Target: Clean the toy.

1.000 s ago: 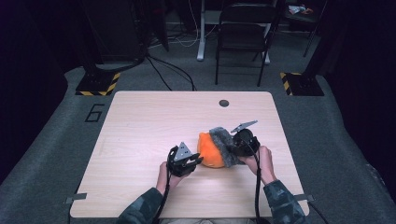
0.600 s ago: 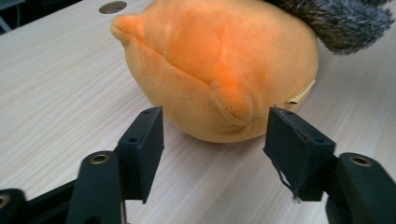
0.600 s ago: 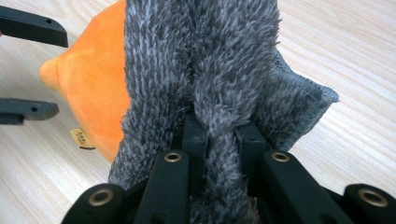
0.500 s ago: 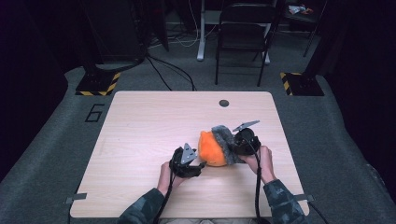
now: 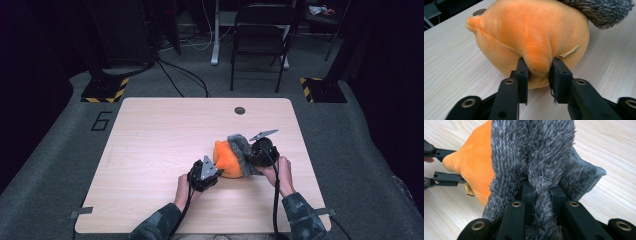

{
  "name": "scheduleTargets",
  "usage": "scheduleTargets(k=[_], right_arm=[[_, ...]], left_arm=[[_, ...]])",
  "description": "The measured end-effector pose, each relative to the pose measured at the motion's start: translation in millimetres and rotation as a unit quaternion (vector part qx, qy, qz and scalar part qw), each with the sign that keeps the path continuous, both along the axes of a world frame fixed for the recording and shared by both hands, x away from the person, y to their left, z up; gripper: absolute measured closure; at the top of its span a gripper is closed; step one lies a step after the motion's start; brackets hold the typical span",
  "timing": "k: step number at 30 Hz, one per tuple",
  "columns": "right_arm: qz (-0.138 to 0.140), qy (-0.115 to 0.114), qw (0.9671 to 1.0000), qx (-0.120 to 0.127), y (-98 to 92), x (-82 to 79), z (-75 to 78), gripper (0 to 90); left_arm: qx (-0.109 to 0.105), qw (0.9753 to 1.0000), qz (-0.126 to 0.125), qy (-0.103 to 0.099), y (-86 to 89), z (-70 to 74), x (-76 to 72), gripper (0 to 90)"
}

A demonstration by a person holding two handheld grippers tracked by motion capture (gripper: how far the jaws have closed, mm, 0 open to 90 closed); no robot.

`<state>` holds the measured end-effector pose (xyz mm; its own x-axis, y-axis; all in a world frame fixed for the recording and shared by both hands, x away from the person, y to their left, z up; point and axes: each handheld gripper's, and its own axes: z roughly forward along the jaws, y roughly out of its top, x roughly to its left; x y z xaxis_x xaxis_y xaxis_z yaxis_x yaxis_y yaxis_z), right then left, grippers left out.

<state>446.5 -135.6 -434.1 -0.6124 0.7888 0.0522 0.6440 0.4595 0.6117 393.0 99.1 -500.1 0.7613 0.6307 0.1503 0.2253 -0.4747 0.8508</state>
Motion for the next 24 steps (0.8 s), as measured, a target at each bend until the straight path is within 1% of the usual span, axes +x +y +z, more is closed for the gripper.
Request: scheduleTargets(k=[1, 2, 3, 4, 5, 6, 7, 8, 9, 10, 11, 12, 13, 14, 15, 16, 17, 18, 19, 20, 21, 22, 23, 24], right_arm=[[-0.005, -0.002, 1.0000, 0.008, -2.8, -0.4, 3.2, 78.0], [-0.005, -0.002, 1.0000, 0.008, -2.8, -0.4, 3.2, 78.0], [-0.010, -0.010, 0.9998, 0.015, -6.3, -1.1, 9.0, 78.1], [-0.010, -0.010, 0.9998, 0.015, -6.3, -1.1, 9.0, 78.1], [-0.013, -0.017, 0.9996, 0.017, -7.7, -2.9, 17.2, 78.1], [-0.011, -0.022, 0.9995, 0.019, -8.2, -4.0, 21.6, 78.1], [-0.009, -0.026, 0.9994, 0.022, -7.7, -5.9, 26.7, 78.0], [-0.009, -0.026, 0.9994, 0.022, -7.7, -5.9, 26.7, 78.0], [-0.007, -0.039, 0.9989, 0.026, -4.9, -11.1, 37.4, 78.1], [-0.007, -0.039, 0.9989, 0.026, -4.9, -11.1, 37.4, 78.1], [0.001, -0.045, 0.9985, 0.030, -3.3, -13.3, 42.0, 78.0], [0.014, -0.051, 0.9978, 0.040, 2.8, -18.9, 49.3, 78.0], [0.023, -0.054, 0.9975, 0.040, 7.2, -21.2, 50.8, 78.0], [0.023, -0.054, 0.9975, 0.040, 7.2, -21.2, 50.8, 78.0], [0.039, -0.053, 0.9970, 0.041, 17.4, -25.0, 50.3, 78.0], [0.039, -0.053, 0.9970, 0.041, 17.4, -25.0, 50.3, 78.0], [0.051, -0.047, 0.9967, 0.042, 27.5, -26.4, 46.6, 78.0], [0.051, -0.047, 0.9967, 0.042, 27.5, -26.4, 46.6, 78.0], [0.056, -0.045, 0.9967, 0.039, 31.9, -26.4, 43.6, 77.9], [0.058, -0.045, 0.9968, 0.030, 36.2, -25.6, 39.5, 77.9], [0.054, -0.041, 0.9976, 0.014, 41.9, -24.3, 31.2, 78.0], [0.054, -0.041, 0.9976, 0.014, 41.9, -24.3, 31.2, 78.0], [0.054, -0.040, 0.9977, 0.009, 42.0, -22.1, 26.4, 78.0], [0.053, -0.041, 0.9977, 0.007, 41.6, -21.7, 25.5, 78.0]], left_arm=[[-0.019, 0.9997, -0.001, 0.014, 1.8, 3.8, 1.3, 74.4], [-0.019, 0.9997, -0.001, 0.014, 1.8, 3.8, 1.3, 75.0], [-0.036, 0.9990, -0.005, 0.026, 3.6, 8.8, 1.9, 75.3], [-0.036, 0.9990, -0.005, 0.026, 3.6, 8.8, 1.9, 75.6], [-0.050, 0.9981, -0.008, 0.035, 6.4, 14.7, 2.8, 75.9], [-0.050, 0.9981, -0.008, 0.035, 6.4, 14.7, 2.8, 76.1], [-0.073, 0.9959, -0.007, 0.053, 10.0, 19.9, 3.9, 76.1], [-0.073, 0.9959, -0.007, 0.053, 10.0, 19.9, 3.9, 76.1], [-0.081, 0.9950, -0.009, 0.059, 12.3, 22.4, 5.5, 76.1], [-0.091, 0.9934, -0.008, 0.070, 13.8, 24.5, 5.9, 76.1], [-0.096, 0.9924, -0.007, 0.077, 15.1, 26.3, 6.0, 76.1], [-0.107, 0.9899, -0.004, 0.093, 16.3, 28.4, 6.3, 75.9], [-0.111, 0.9886, -0.005, 0.101, 16.4, 29.1, 6.2, 75.9], [-0.111, 0.9886, -0.005, 0.101, 16.4, 29.1, 6.2, 75.8], [-0.112, 0.9880, -0.006, 0.107, 15.1, 29.9, 5.2, 75.7], [-0.112, 0.9880, -0.006, 0.107, 15.1, 29.9, 5.2, 75.6], [-0.111, 0.9876, -0.010, 0.110, 14.4, 30.2, 4.7, 75.6], [-0.110, 0.9880, -0.012, 0.108, 12.9, 30.4, 3.6, 75.6], [-0.107, 0.9885, -0.015, 0.106, 12.0, 30.7, 2.5, 75.5], [-0.105, 0.9887, -0.016, 0.106, 10.9, 30.4, 2.1, 75.4], [-0.099, 0.9894, -0.012, 0.106, 10.2, 28.3, 1.9, 75.2], [-0.099, 0.9894, -0.012, 0.106, 10.2, 28.3, 1.9, 75.2], [-0.099, 0.9890, -0.014, 0.109, 11.3, 26.2, 3.7, 75.2], [-0.099, 0.9890, -0.014, 0.109, 11.3, 26.2, 3.7, 75.0]])
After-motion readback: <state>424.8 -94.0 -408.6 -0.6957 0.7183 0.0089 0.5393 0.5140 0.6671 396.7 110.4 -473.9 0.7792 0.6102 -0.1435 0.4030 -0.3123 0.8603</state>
